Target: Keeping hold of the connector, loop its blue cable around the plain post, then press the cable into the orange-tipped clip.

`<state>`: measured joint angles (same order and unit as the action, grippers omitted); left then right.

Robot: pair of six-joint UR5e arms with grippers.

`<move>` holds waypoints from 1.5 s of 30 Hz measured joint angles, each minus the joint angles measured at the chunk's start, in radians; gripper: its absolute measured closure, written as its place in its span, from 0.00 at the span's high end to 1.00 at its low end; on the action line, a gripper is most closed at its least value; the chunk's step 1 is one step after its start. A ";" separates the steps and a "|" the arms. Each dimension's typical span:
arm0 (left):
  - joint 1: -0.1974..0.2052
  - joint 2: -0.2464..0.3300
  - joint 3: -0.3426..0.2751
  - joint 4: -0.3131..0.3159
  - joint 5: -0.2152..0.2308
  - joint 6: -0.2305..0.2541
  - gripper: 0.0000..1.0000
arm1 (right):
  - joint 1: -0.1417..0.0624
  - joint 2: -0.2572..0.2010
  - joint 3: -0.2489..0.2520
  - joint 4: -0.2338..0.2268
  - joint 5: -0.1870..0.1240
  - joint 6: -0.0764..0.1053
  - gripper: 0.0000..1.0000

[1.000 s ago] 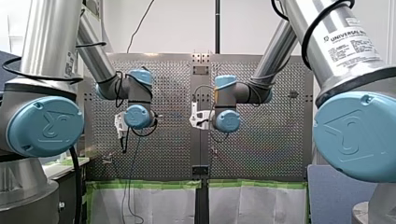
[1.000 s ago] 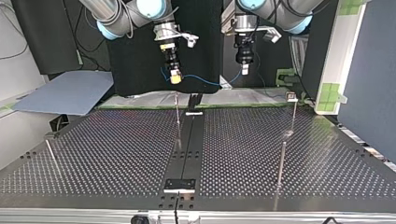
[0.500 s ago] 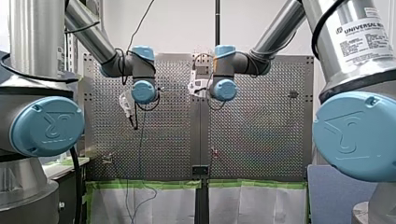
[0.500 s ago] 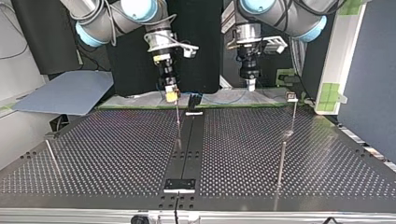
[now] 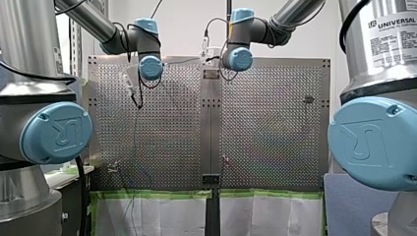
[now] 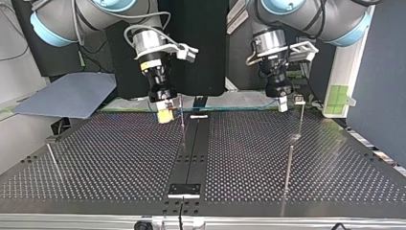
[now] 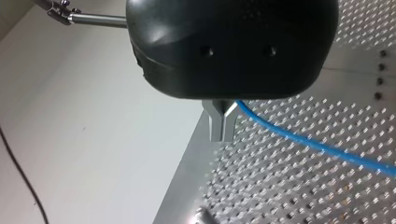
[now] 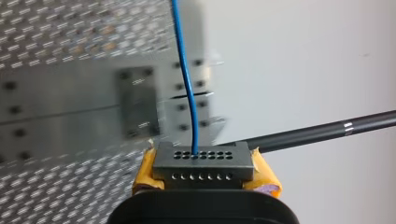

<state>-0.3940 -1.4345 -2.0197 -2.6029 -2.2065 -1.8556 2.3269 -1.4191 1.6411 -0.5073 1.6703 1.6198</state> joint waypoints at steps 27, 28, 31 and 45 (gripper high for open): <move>0.245 -0.078 0.254 -0.229 0.188 -0.016 0.00 | -0.032 0.107 -0.260 0.260 -0.123 0.003 0.00; 0.256 -0.087 0.265 -0.230 0.189 -0.021 0.00 | -0.036 0.107 -0.271 0.271 -0.124 0.003 0.00; 0.280 -0.099 0.289 -0.227 0.194 -0.039 0.00 | -0.045 0.110 -0.300 0.300 -0.129 0.003 0.00; 0.338 -0.174 0.430 -0.182 0.293 -0.100 0.00 | -0.064 0.172 -0.403 0.375 -0.165 -0.002 0.00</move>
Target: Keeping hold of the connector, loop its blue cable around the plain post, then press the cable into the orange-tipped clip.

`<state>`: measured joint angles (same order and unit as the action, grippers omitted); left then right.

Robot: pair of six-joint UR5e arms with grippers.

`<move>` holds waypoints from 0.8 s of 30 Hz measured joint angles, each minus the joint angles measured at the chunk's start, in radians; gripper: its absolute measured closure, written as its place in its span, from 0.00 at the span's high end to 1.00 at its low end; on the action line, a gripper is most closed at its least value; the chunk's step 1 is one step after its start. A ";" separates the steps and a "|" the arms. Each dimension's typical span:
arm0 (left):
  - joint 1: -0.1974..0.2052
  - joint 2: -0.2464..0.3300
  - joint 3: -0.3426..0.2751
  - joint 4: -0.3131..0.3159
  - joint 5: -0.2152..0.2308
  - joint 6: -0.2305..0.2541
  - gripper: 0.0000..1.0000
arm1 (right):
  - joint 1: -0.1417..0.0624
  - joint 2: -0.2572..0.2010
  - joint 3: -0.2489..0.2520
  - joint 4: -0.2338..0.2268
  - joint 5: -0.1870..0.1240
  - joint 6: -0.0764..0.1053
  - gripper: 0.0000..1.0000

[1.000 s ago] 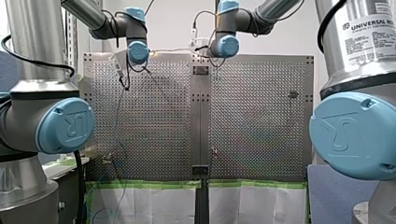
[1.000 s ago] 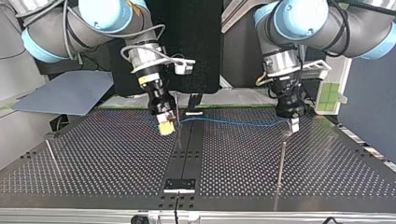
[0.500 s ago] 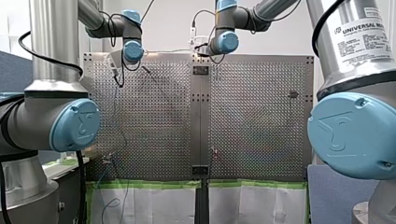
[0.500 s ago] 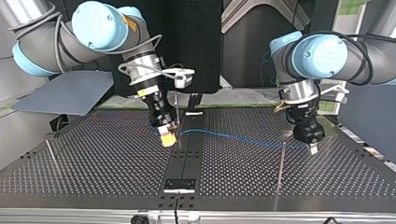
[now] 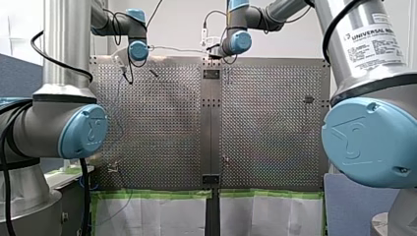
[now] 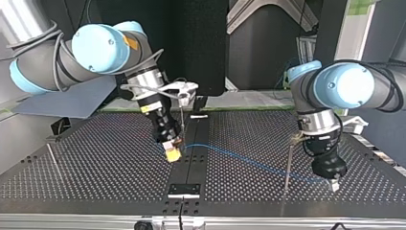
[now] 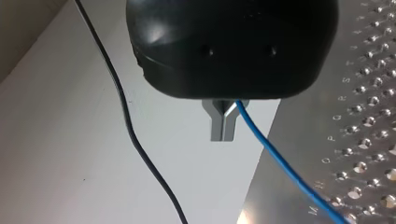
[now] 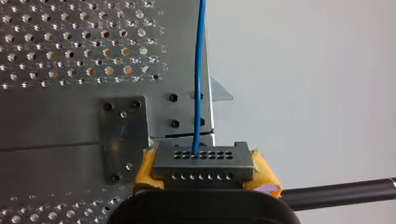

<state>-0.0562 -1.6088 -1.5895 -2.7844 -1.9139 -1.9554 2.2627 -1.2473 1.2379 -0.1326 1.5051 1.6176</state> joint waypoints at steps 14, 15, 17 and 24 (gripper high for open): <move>0.028 -0.021 -0.033 0.029 -0.015 -0.024 0.00 | -0.001 0.042 -0.004 0.008 -0.012 -0.005 0.00; 0.030 -0.024 -0.036 0.034 -0.011 -0.024 0.00 | -0.001 0.043 -0.004 0.008 -0.012 -0.005 0.00; 0.033 -0.036 -0.039 0.041 0.003 -0.025 0.00 | -0.001 0.049 -0.004 0.007 -0.012 -0.005 0.00; 0.023 -0.095 -0.043 0.045 0.060 -0.028 0.00 | -0.001 0.086 -0.004 0.007 -0.009 -0.014 0.00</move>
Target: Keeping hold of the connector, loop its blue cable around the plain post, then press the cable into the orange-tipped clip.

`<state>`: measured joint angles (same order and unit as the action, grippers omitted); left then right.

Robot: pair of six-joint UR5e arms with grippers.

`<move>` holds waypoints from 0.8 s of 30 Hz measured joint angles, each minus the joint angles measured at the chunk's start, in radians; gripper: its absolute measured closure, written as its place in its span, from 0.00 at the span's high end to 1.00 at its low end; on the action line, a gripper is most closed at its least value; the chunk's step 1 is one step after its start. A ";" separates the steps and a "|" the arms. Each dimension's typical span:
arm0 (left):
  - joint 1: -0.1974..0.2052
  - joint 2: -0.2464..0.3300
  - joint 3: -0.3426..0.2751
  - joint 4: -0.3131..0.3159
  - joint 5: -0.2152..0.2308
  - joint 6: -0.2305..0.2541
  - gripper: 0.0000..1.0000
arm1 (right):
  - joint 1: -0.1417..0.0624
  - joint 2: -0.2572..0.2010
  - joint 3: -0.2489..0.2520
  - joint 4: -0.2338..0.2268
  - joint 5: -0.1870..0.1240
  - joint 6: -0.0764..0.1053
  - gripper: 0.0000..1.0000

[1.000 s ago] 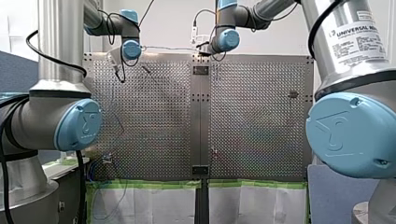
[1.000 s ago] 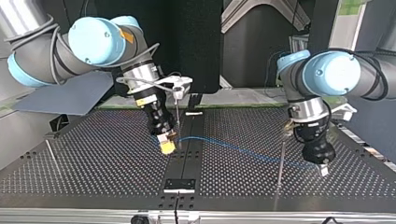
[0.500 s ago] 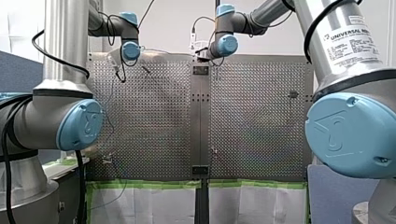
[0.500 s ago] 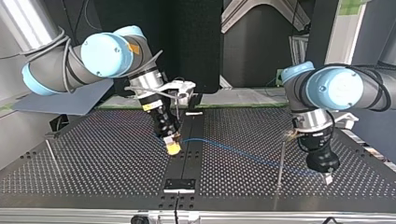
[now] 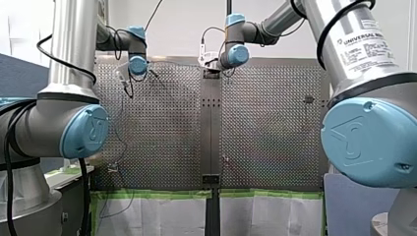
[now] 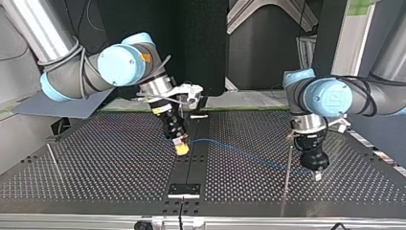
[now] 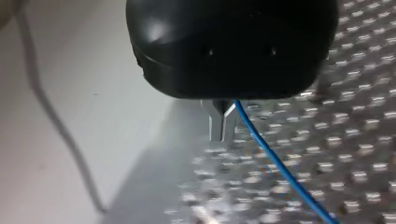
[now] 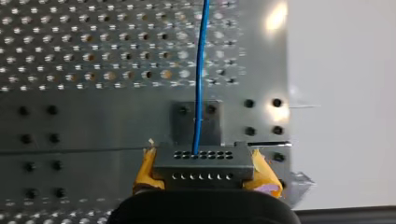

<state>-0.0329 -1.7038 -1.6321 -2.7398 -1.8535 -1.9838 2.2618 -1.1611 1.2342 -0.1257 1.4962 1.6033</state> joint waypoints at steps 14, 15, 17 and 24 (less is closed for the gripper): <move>0.007 -0.032 -0.014 0.009 -0.015 -0.009 0.00 | 0.000 0.029 0.001 -0.002 0.006 -0.014 0.00; 0.007 -0.035 -0.014 0.007 -0.014 -0.009 0.00 | 0.000 0.030 0.001 -0.002 0.007 -0.014 0.00; 0.005 -0.045 -0.014 0.004 -0.004 -0.009 0.00 | 0.000 0.033 0.001 -0.004 0.007 -0.015 0.00; 0.002 -0.064 -0.014 0.006 0.026 -0.013 0.00 | -0.004 0.067 0.001 -0.014 0.011 -0.015 0.00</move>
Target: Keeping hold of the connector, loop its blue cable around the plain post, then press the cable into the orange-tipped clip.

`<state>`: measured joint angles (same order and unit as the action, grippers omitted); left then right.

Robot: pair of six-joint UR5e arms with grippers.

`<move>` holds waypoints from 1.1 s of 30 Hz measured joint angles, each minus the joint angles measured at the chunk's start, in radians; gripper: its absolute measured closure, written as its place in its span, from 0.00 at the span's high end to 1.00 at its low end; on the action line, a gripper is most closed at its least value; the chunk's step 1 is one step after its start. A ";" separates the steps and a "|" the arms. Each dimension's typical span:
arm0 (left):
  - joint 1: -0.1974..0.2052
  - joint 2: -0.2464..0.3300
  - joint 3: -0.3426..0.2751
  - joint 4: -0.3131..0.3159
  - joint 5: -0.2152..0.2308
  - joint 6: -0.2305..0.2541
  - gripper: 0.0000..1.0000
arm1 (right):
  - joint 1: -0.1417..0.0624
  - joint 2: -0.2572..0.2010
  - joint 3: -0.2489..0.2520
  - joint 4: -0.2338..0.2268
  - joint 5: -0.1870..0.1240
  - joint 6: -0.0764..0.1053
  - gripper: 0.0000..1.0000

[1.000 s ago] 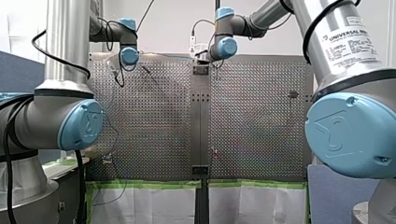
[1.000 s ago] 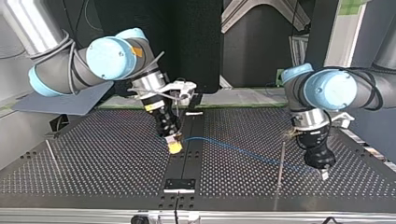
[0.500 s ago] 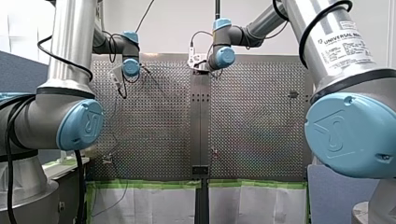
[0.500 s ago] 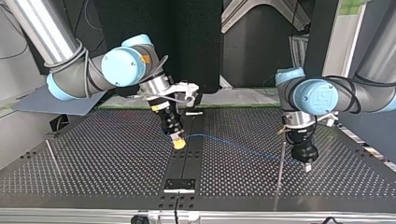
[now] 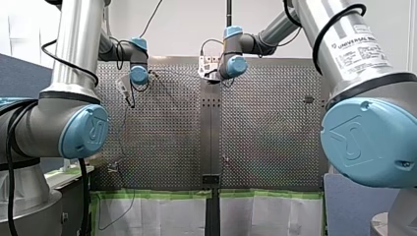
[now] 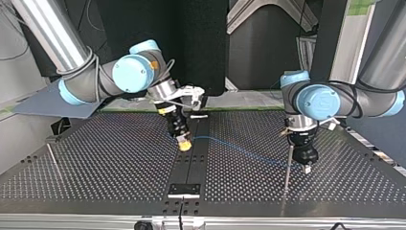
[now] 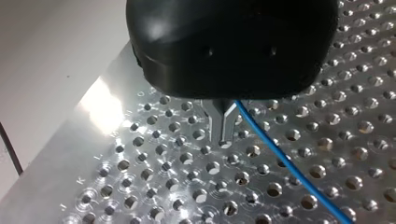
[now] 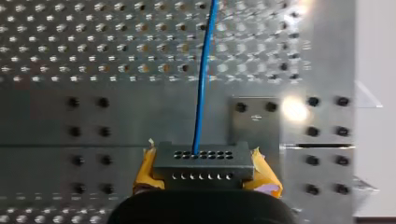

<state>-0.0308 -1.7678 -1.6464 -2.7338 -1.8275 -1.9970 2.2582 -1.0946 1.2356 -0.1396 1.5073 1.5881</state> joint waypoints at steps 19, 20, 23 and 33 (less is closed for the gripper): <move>0.000 -0.041 -0.001 -0.015 -0.005 0.003 0.25 | -0.014 0.120 0.014 -0.001 0.081 0.000 0.00; 0.000 -0.041 -0.001 -0.017 -0.007 0.006 0.29 | -0.014 0.126 0.015 -0.001 0.083 0.000 0.00; 0.000 -0.041 -0.001 -0.023 -0.003 0.011 0.29 | -0.010 0.146 0.017 0.002 0.089 0.000 0.00; 0.002 -0.048 -0.001 -0.030 0.052 0.012 0.65 | 0.001 0.176 0.039 -0.015 0.096 -0.001 0.00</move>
<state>-0.0286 -1.8153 -1.6471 -2.7638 -1.7759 -1.9852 2.2589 -0.9186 1.2746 -0.1548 1.6031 1.5870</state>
